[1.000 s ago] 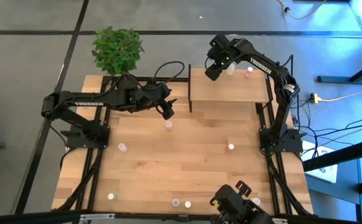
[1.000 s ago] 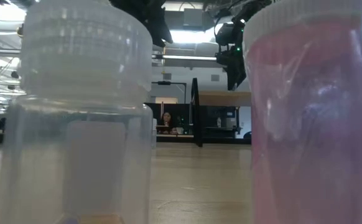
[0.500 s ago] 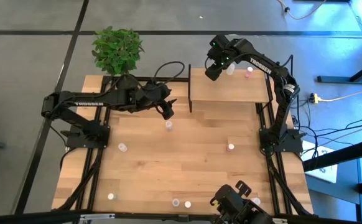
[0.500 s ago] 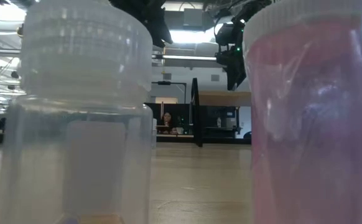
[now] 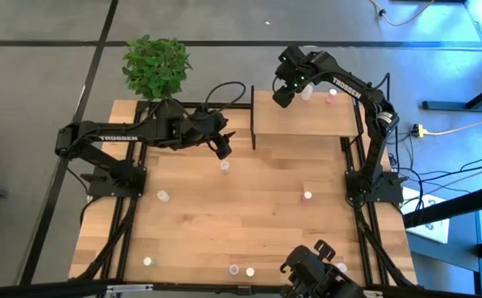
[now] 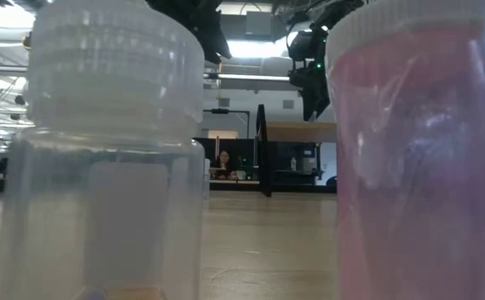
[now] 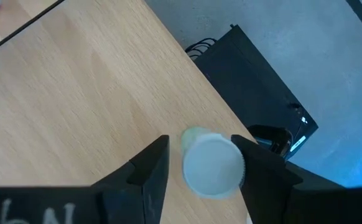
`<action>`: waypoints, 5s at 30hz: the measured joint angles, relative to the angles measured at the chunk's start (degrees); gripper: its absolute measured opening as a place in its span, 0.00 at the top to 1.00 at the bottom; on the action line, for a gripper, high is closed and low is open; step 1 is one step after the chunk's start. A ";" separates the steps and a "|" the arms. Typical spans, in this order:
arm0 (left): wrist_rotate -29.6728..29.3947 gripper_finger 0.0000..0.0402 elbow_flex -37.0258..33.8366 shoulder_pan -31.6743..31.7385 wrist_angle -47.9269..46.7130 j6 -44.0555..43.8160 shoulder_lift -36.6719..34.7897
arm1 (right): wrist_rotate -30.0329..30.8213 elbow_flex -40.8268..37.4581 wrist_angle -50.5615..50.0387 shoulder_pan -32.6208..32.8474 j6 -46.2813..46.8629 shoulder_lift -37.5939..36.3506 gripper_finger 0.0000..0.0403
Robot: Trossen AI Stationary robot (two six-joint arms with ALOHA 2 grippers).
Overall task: Pick and place medicine bottles onto shelf by color
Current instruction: Put the middle green pill bottle on the shelf, then put the middle transparent pill bottle on the shelf
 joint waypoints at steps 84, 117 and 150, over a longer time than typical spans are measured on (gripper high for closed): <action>9.98 0.44 -0.04 -13.20 -23.58 -3.55 -0.04 | -20.53 -22.32 6.09 40.57 -6.00 -31.77 0.57; 3.47 0.44 -7.13 -19.38 -26.23 -22.60 -0.71 | -20.50 -29.66 15.72 40.54 -5.92 -31.75 0.57; -8.79 0.44 -34.46 -18.13 27.19 -33.15 6.03 | -14.12 -29.66 17.04 40.48 -2.99 -31.73 0.57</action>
